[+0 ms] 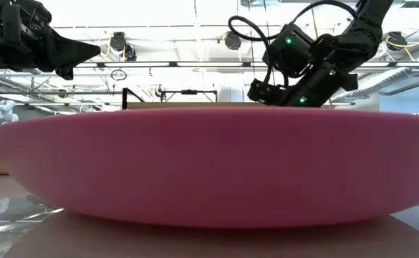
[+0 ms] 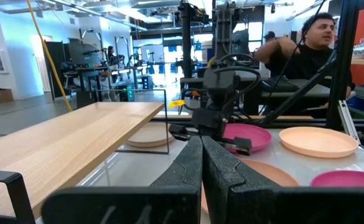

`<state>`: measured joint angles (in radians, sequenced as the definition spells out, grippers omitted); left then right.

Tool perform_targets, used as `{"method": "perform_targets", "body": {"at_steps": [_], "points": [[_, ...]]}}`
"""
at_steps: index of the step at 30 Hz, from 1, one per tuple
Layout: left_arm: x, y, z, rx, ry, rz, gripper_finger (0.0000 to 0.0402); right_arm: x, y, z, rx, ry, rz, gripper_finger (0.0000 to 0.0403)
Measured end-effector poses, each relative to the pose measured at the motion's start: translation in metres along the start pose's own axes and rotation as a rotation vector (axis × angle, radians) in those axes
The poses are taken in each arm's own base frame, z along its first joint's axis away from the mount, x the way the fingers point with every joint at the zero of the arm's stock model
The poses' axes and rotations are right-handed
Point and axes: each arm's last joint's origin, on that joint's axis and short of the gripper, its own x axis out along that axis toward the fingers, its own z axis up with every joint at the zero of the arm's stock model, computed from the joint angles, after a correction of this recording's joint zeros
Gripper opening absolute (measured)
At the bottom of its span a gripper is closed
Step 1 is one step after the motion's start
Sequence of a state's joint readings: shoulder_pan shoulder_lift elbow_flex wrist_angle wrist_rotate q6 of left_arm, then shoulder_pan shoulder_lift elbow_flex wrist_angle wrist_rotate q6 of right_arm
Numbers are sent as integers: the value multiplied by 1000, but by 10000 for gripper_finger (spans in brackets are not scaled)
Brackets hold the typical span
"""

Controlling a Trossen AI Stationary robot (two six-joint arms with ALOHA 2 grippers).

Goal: Place and stack plates onto a shelf
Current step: Put the light pink plate on the shelf

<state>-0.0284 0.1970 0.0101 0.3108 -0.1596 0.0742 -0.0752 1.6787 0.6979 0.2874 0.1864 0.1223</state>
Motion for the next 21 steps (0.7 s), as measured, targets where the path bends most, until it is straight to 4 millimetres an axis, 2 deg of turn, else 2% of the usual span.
{"method": "perform_targets", "body": {"at_steps": [11,21], "points": [[0,0,0,0,0,0,1,-2,0,9,16,-90,9,2],[0,0,0,0,0,0,1,-26,-2,28,32,-192,20,1]]}}
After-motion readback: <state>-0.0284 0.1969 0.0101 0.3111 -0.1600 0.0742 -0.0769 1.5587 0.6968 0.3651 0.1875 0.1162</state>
